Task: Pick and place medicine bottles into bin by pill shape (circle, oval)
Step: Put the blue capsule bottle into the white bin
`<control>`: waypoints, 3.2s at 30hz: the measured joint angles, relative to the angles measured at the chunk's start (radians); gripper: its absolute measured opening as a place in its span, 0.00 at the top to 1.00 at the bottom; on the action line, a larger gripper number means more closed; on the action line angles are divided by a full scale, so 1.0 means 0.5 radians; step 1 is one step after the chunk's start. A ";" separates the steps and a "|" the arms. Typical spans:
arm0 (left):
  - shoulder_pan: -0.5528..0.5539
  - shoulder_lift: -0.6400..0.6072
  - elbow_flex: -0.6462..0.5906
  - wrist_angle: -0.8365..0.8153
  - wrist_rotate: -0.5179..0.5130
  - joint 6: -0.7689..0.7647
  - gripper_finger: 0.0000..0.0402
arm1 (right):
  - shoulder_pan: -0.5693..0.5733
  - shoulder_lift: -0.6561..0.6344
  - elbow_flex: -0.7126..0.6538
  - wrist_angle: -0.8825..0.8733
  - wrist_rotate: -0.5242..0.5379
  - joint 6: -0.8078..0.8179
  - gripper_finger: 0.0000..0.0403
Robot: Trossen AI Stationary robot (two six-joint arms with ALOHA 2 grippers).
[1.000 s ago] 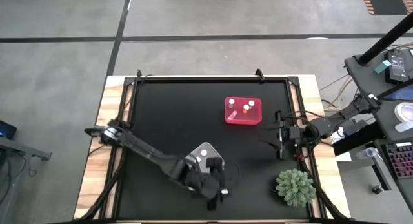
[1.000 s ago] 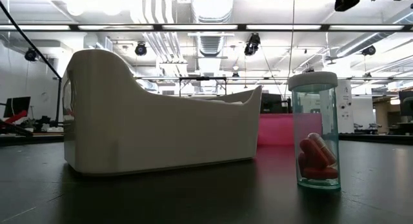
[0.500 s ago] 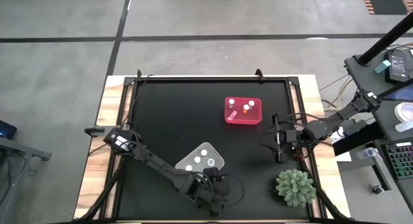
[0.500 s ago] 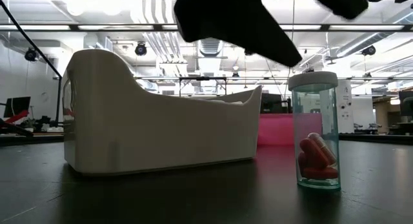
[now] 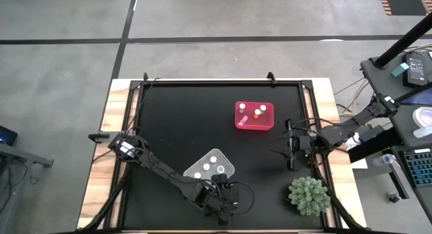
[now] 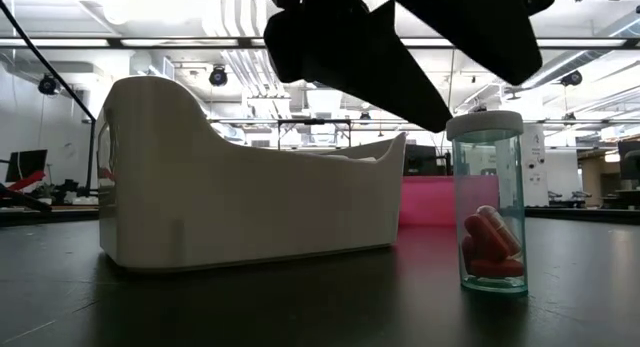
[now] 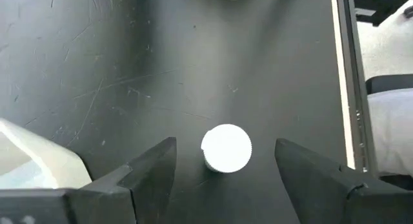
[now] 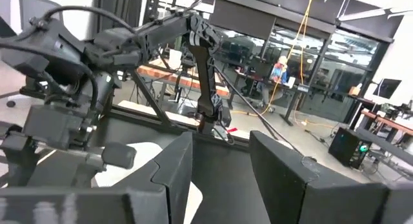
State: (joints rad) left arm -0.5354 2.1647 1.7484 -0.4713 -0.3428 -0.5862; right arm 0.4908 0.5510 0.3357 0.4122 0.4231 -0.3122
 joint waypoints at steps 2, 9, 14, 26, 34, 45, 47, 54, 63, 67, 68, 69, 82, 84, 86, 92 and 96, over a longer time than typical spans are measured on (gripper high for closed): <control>0.007 0.000 -0.026 0.041 -0.008 0.047 0.39 | 0.000 0.000 0.000 0.026 0.004 -0.017 0.64; 0.031 0.000 -0.160 0.277 -0.005 0.152 0.39 | 0.000 0.000 0.000 0.040 0.067 -0.053 0.64; 0.033 0.000 -0.171 0.281 0.002 0.143 0.39 | -0.001 0.000 0.000 0.031 0.070 -0.041 0.64; 0.033 -0.002 -0.208 0.311 0.015 0.139 0.39 | -0.001 0.000 0.000 0.037 0.073 -0.051 0.64; 0.033 -0.002 -0.209 0.313 0.015 0.139 0.54 | -0.001 0.000 0.001 0.040 0.104 -0.057 0.64; 0.033 -0.002 -0.208 0.313 0.035 0.146 0.72 | -0.001 0.000 0.002 0.039 0.104 -0.058 0.64; 0.033 -0.002 -0.199 0.311 0.036 0.147 0.74 | -0.001 0.000 0.002 0.039 0.104 -0.059 0.64; 0.033 -0.014 -0.118 0.305 0.036 0.215 0.74 | -0.001 0.000 0.002 0.039 0.104 -0.080 0.64; 0.033 -0.105 0.000 0.092 0.035 0.310 0.75 | 0.000 -0.001 0.002 0.039 0.103 -0.082 0.64; 0.033 -0.215 0.000 -0.004 0.019 0.310 0.75 | -0.001 -0.001 0.002 0.039 0.103 -0.082 0.64; 0.033 -0.244 0.000 -0.024 0.013 0.309 0.75 | -0.001 -0.001 0.002 0.039 0.103 -0.083 0.64; 0.033 -0.279 0.000 -0.048 0.005 0.307 0.75 | 0.000 -0.001 0.002 0.040 0.103 -0.087 0.64; 0.027 -0.476 -0.010 -0.462 -0.171 0.240 0.75 | 0.000 -0.001 0.002 0.039 0.103 -0.094 0.64; 0.025 -0.476 -0.034 -0.469 -0.172 0.225 0.75 | -0.001 -0.001 0.002 0.039 0.103 -0.094 0.64; 0.025 -0.477 -0.076 -0.479 -0.171 0.186 0.75 | 0.000 -0.001 0.002 0.039 0.103 -0.094 0.64; 0.029 -0.477 -0.197 -0.560 -0.239 0.023 0.75 | 0.000 0.000 0.002 0.039 0.103 -0.093 0.64; 0.035 -0.481 -0.277 -0.560 -0.330 -0.065 0.73 | -0.001 0.000 0.002 0.039 0.103 -0.094 0.64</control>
State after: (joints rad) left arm -0.5179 1.9241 1.6099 -0.7515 -0.5079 -0.6188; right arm 0.4904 0.5510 0.3367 0.4316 0.4747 -0.3592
